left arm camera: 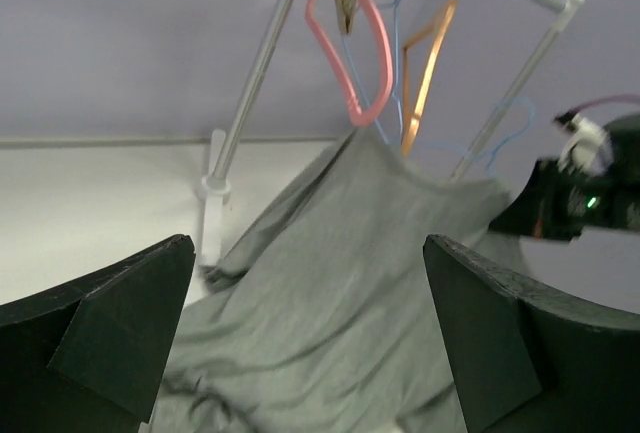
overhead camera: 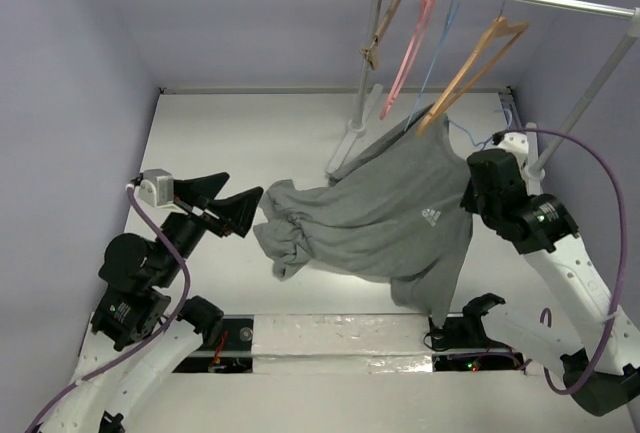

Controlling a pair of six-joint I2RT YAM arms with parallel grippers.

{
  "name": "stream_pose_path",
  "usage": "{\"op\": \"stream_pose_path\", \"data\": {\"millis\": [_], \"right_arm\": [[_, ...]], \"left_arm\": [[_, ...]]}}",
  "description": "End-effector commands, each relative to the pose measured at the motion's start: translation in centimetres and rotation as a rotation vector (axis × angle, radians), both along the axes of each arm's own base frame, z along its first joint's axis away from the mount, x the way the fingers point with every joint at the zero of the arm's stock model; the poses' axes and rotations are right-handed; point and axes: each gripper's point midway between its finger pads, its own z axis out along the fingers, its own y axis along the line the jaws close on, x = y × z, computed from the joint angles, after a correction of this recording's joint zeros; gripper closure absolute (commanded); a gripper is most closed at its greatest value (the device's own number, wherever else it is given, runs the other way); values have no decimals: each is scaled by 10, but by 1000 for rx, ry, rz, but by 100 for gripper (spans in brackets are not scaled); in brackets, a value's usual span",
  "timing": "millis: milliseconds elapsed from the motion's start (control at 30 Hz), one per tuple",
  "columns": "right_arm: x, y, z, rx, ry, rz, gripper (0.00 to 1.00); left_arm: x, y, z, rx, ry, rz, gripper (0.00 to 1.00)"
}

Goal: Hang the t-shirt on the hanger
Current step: Place the hanger at the clothesline.

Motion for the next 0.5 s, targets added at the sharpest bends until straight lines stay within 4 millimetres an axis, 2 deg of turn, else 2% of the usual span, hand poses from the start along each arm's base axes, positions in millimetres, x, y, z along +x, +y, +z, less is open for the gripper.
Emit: {"op": "stream_pose_path", "data": {"millis": [0,133,233,367,467], "right_arm": [[21,-17,58,-29,-175,-45,100],[32,-28,75,-52,-212,-70,100],[37,-46,85,-71,-227,-105,100],[47,-68,96,-90,-250,-150,100],[58,-87,113,-127,-283,-197,100]], "left_arm": [[1,-9,-2,32,-28,-40,1],[0,-2,0,43,-52,-7,1],[-2,0,2,50,-69,-3,1],[-1,-7,-9,68,-53,-31,1],[3,-13,-20,93,-34,-50,1]]}}
